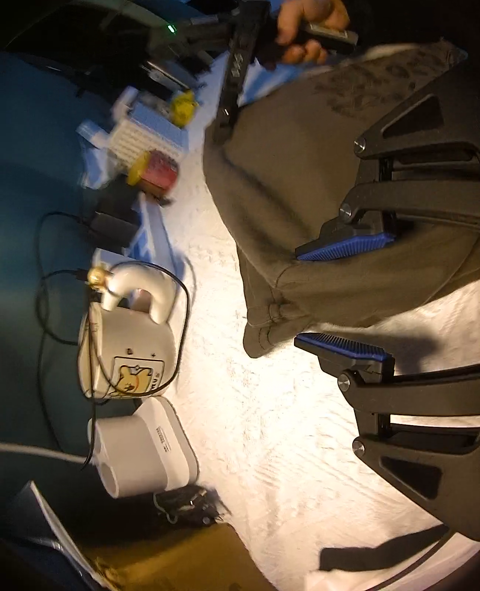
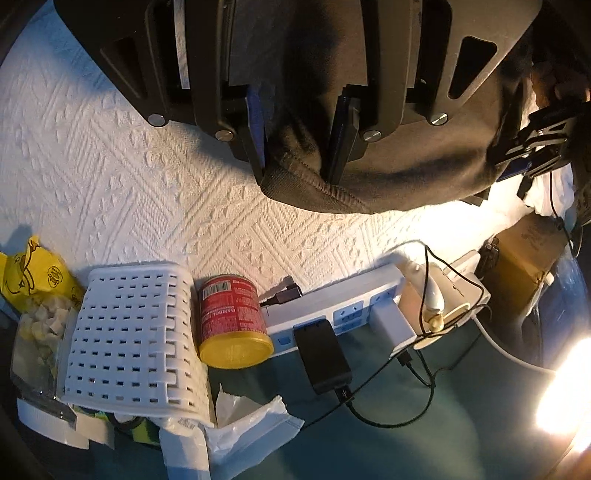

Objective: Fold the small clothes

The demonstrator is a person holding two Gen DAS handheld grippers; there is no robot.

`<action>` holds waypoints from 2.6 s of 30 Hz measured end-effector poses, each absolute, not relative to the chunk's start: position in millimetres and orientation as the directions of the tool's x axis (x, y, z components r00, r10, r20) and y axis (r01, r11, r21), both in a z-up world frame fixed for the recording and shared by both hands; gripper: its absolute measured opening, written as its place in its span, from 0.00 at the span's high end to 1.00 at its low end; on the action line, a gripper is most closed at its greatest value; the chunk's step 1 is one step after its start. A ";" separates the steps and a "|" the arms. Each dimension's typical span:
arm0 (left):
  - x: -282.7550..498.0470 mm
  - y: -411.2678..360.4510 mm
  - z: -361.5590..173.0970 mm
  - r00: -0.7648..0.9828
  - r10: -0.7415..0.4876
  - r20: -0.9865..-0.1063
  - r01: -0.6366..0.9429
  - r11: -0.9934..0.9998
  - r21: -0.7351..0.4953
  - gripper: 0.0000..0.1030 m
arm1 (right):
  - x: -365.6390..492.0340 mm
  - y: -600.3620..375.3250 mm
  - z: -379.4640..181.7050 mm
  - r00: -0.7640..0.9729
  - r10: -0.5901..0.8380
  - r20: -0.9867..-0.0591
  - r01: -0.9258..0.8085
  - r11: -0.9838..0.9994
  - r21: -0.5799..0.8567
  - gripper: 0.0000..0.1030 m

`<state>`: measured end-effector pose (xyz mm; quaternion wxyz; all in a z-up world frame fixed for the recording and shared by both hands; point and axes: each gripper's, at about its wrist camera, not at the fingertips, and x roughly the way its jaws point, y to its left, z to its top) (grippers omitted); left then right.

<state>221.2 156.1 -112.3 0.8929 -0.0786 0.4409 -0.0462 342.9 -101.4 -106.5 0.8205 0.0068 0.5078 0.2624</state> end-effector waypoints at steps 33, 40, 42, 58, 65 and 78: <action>112.4 124.2 -70.7 0.612 -0.317 -0.724 0.074 0.935 -0.346 0.75 | 225.7 -157.4 -61.1 0.439 0.374 -0.817 -0.365 0.905 0.218 0.49; 77.8 100.8 -78.3 0.573 -0.388 -0.722 0.130 0.913 -0.387 0.75 | 187.5 -170.0 -62.7 0.424 0.394 -0.816 -0.344 0.903 0.258 0.49; 70.5 98.0 -85.3 0.561 -0.390 -0.730 0.117 0.911 -0.396 0.75 | 171.9 -172.4 -62.8 0.417 0.411 -0.810 -0.343 0.897 0.279 0.49; 15.9 72.1 -106.6 0.525 -0.412 -0.745 0.195 0.910 -0.365 0.46 | 90.6 -175.2 -63.7 0.391 0.409 -0.824 -0.358 0.893 0.273 0.49; 4.6 85.3 -99.9 0.561 -0.395 -0.728 0.198 0.917 -0.345 0.95 | 74.0 -174.1 -69.2 0.395 0.384 -0.834 -0.347 0.903 0.252 0.49; -6.3 88.8 -108.8 0.519 -0.368 -0.772 0.217 0.930 -0.298 0.96 | 37.1 -173.6 -71.7 0.422 0.387 -0.820 -0.382 0.896 0.226 0.49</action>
